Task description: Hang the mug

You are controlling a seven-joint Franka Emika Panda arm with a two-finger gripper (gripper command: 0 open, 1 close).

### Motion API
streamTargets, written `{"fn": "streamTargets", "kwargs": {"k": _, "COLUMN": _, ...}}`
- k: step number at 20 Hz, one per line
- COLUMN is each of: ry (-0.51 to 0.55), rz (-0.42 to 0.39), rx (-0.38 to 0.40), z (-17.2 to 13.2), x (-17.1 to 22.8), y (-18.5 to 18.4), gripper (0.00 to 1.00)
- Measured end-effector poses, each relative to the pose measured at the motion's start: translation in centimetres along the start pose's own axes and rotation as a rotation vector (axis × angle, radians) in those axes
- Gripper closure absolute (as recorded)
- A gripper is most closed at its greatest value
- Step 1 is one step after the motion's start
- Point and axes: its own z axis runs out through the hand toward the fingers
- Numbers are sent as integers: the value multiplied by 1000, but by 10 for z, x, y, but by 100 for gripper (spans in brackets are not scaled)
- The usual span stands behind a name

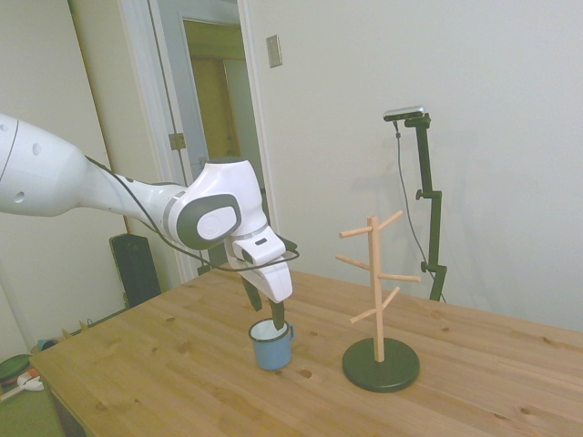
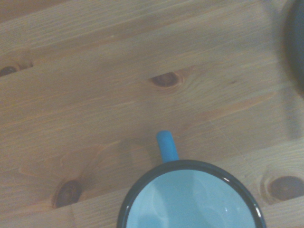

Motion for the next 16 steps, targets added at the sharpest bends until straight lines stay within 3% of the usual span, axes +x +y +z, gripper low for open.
{"fn": "streamTargets", "kwargs": {"k": 16, "ry": -9, "rz": -18, "rx": -16, "z": 39, "x": -16, "y": -32, "gripper": 0}}
